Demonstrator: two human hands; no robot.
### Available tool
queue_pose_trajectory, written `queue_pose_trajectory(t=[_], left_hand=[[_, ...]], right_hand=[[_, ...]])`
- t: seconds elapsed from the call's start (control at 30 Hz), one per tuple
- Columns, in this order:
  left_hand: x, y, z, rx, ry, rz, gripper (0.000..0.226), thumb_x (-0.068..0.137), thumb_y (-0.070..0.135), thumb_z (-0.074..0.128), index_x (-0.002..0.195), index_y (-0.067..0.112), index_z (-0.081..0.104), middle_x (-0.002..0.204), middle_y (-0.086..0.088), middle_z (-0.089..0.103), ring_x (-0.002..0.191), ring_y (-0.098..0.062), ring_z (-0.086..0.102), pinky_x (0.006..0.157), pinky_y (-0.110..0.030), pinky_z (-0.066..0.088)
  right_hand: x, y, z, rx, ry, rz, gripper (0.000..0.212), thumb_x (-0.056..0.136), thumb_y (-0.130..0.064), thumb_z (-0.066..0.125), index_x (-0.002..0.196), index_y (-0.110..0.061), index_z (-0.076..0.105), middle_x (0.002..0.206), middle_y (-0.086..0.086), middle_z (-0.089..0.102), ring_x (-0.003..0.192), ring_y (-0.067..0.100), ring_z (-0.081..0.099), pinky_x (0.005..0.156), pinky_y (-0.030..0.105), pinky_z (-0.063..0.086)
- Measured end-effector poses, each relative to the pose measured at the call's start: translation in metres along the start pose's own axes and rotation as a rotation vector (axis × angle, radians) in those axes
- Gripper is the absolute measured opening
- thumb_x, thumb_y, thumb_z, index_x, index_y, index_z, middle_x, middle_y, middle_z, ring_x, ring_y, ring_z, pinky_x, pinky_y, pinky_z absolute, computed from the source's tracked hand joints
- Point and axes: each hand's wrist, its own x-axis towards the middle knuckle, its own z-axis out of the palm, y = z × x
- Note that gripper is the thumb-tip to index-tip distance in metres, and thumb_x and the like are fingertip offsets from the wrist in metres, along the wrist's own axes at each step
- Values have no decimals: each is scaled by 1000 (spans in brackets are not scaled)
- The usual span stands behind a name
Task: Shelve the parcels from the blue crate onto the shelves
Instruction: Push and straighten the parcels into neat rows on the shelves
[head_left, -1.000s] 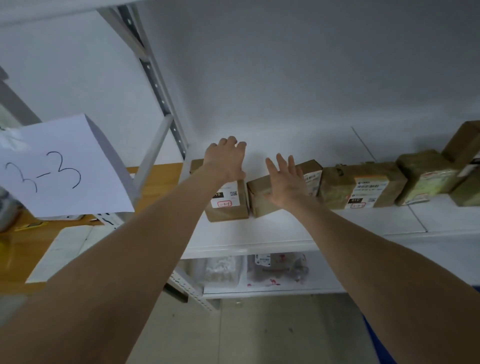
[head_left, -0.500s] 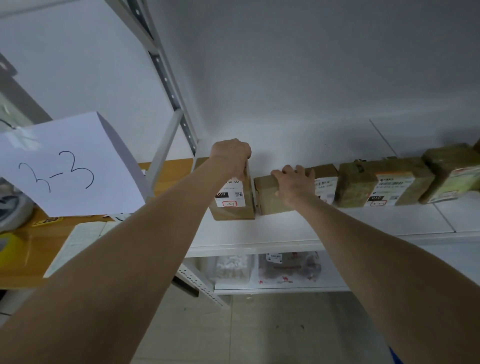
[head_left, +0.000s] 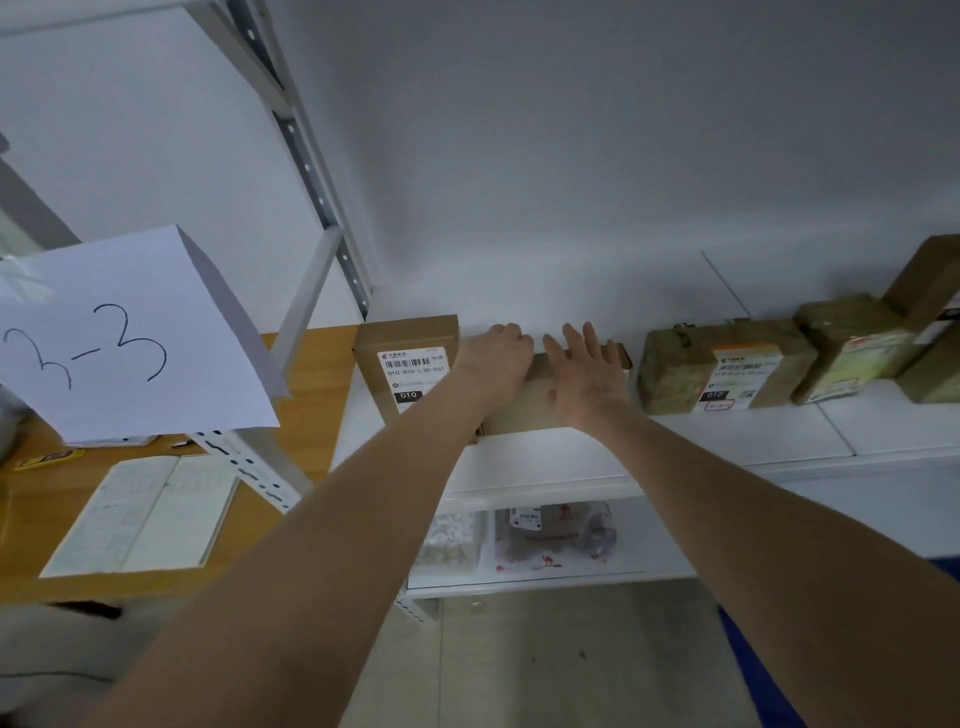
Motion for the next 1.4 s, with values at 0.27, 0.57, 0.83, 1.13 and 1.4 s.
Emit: queue_pose_trajectory(t=[0.27, 0.57, 0.83, 1.13, 1.4], left_hand=[[-2, 18, 28, -67, -101, -7, 40, 91, 11, 49, 129, 0, 41, 130, -13, 44, 117, -30, 51, 84, -42, 47], [14, 33, 11, -168, -9, -78, 44, 92, 12, 51, 134, 8, 39, 130, -11, 41, 118, -28, 47, 87, -40, 47], [38, 80, 12, -244, 62, 3, 57, 89, 7, 51, 142, 8, 30, 147, -10, 27, 132, -26, 33, 96, -40, 42], [61, 121, 18, -193, -67, -140, 82, 88, 14, 57, 151, 13, 5, 157, -10, 10, 144, -28, 11, 115, -43, 23], [65, 133, 22, -210, -166, -215, 84, 91, 16, 55, 152, 14, -3, 159, -9, -6, 147, -30, -3, 118, -50, 7]], right_hand=[[-8, 18, 9, 19, -58, -13, 75, 95, -25, 49, 154, -19, 4, 161, 5, 0, 147, 33, -1, 121, 44, 4], [-19, 85, -18, 157, 141, 245, 66, 97, -12, 40, 153, -24, 8, 162, 6, -1, 149, 28, -3, 120, 44, 7], [-42, 132, -5, 144, 87, 329, 78, 92, -10, 49, 153, -23, 4, 161, 6, -4, 148, 28, -6, 120, 46, 6], [-23, 158, 6, -109, -26, -3, 87, 90, -28, 56, 153, -14, -3, 161, 12, -4, 149, 28, -4, 121, 45, 1], [-22, 158, 12, -246, -74, -118, 73, 95, -26, 39, 153, -8, -2, 159, 22, 0, 148, 34, 1, 121, 43, -1]])
